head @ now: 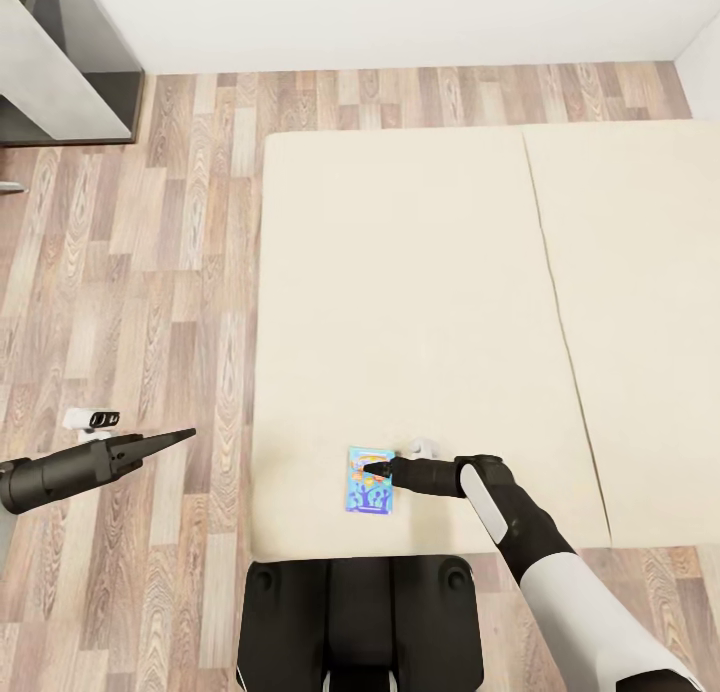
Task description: Put all the toys in the child's room - the three board games (two on the bed and one on the table), the two jigsaw puzzles on the table, and the tennis ball on the table - inside the toy box on the table in the child's room.
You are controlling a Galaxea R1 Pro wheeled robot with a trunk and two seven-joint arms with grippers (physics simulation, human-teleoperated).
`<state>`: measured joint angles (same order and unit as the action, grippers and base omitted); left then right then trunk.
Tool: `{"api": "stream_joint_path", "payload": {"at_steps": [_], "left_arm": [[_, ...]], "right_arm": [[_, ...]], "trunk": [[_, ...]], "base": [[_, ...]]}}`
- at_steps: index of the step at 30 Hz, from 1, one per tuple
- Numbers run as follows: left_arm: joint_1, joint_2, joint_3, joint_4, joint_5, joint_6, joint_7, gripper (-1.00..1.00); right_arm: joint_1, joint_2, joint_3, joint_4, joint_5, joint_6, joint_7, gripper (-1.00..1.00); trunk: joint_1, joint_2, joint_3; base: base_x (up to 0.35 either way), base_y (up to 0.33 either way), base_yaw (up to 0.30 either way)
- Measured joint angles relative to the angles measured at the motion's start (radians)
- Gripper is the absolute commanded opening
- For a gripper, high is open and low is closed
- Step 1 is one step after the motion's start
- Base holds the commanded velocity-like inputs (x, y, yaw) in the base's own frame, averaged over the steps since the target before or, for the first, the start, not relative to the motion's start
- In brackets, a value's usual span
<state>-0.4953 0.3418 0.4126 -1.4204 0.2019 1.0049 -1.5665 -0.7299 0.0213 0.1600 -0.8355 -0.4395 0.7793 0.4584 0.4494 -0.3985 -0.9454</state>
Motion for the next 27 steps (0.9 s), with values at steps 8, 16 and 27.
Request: {"api": "stream_joint_path", "payload": {"at_steps": [8,16,27], "left_arm": [[0.0,0.0,0.0,0.0,0.0,0.0,0.0,1.0],[0.0,0.0,0.0,0.0,0.0,0.0,0.0,1.0],[0.0,0.0,0.0,0.0,0.0,0.0,0.0,1.0]], "right_arm": [[0.0,0.0,0.0,0.0,-0.001,0.0,0.0,1.0],[0.0,0.0,0.0,0.0,-0.001,0.0,0.0,1.0],[0.0,0.0,0.0,0.0,-0.001,0.0,0.0,1.0]], "trunk": [[0.0,0.0,0.0],[0.0,0.0,0.0],[0.0,0.0,0.0]], "base": [[0.0,0.05,0.0],[0.0,0.003,0.0],[0.0,0.0,0.0]]}}
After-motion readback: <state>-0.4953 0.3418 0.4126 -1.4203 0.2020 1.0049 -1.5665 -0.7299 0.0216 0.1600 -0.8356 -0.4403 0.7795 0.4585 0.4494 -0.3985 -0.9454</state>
